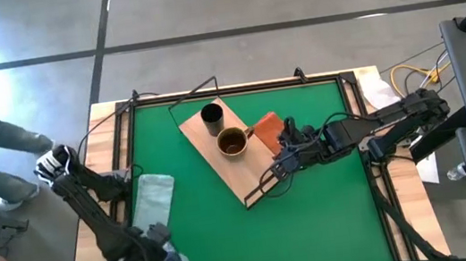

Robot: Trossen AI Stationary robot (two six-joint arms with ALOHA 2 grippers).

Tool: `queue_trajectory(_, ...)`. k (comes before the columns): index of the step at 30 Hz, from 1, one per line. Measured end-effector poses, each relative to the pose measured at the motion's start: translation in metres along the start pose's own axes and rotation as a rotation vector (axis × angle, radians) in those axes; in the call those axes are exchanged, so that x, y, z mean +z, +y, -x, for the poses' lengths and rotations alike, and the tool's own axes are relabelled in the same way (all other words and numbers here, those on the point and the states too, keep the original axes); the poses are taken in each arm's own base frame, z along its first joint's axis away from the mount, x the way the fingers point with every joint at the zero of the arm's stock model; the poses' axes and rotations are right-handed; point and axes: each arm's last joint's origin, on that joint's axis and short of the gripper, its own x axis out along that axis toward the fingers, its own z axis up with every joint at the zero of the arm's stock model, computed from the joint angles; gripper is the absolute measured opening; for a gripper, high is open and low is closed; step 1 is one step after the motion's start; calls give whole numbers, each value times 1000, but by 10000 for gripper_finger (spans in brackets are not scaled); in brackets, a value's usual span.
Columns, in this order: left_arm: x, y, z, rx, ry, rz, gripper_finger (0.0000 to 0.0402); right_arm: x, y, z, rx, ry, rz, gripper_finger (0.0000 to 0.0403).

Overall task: Stack small to large cups/mugs on shelf
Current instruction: Put the blue mug on the shelf

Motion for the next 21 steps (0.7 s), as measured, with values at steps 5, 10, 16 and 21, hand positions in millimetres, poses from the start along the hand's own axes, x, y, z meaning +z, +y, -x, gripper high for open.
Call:
queue_trajectory(5, 30, -1, 5, 16, -32, -141, 1, -5, 2, 3, 4, 10, -8, 192)
queue_trajectory(10, 69, 6, 26, 88, -69, -276, 1, -12, 6, 6, 12, 21, -16, 192)
queue_trajectory(16, 125, 14, 67, 46, -205, -450, 0, -23, 7, 12, -19, 15, -40, 187)
queue_trajectory(21, 168, 15, 103, 38, -332, -662, 0, -26, 8, 14, -18, 4, -71, 172)
